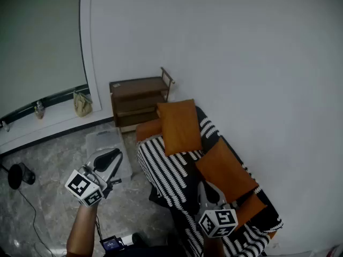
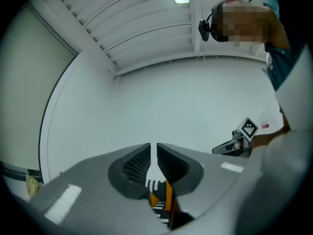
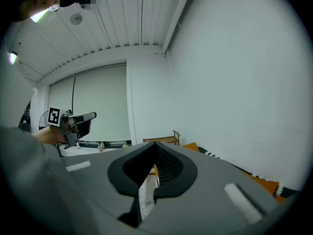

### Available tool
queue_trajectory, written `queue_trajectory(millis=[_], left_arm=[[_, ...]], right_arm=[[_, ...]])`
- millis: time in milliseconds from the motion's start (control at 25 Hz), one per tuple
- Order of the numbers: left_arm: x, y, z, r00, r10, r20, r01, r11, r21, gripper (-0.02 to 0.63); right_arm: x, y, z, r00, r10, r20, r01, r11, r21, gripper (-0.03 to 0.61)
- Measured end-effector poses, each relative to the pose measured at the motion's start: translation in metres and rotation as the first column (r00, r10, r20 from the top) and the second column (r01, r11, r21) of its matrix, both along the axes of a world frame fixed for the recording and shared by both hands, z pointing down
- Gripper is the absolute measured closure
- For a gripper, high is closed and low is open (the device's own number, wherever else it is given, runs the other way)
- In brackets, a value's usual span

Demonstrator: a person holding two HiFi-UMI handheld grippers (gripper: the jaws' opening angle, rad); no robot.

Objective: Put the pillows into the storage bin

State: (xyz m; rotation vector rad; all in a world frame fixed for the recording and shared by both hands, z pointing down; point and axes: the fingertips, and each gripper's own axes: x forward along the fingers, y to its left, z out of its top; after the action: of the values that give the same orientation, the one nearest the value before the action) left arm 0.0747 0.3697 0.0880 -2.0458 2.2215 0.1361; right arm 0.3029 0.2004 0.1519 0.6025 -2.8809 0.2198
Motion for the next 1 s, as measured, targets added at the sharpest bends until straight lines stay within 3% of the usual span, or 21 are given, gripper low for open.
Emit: queue_trajectory(millis=[520, 1000], left_arm=[[-0.048, -0.003, 0.015, 0.999, 0.037, -0.034, -0.036, 0.999, 0.012, 0.577], [-0.101, -0.107, 0.058, 0.996, 0.040, -0.075, -0.045, 0.997, -0.061, 0.577]], right_arm=[[-0.046, 0.008, 0.010, 1.000, 0.028, -0.014, -0.028, 1.000, 0.000, 0.577], [-0.108, -0.087, 0.055, 1.000, -0.004, -0.011, 0.003, 0.996, -0.088, 0.577]])
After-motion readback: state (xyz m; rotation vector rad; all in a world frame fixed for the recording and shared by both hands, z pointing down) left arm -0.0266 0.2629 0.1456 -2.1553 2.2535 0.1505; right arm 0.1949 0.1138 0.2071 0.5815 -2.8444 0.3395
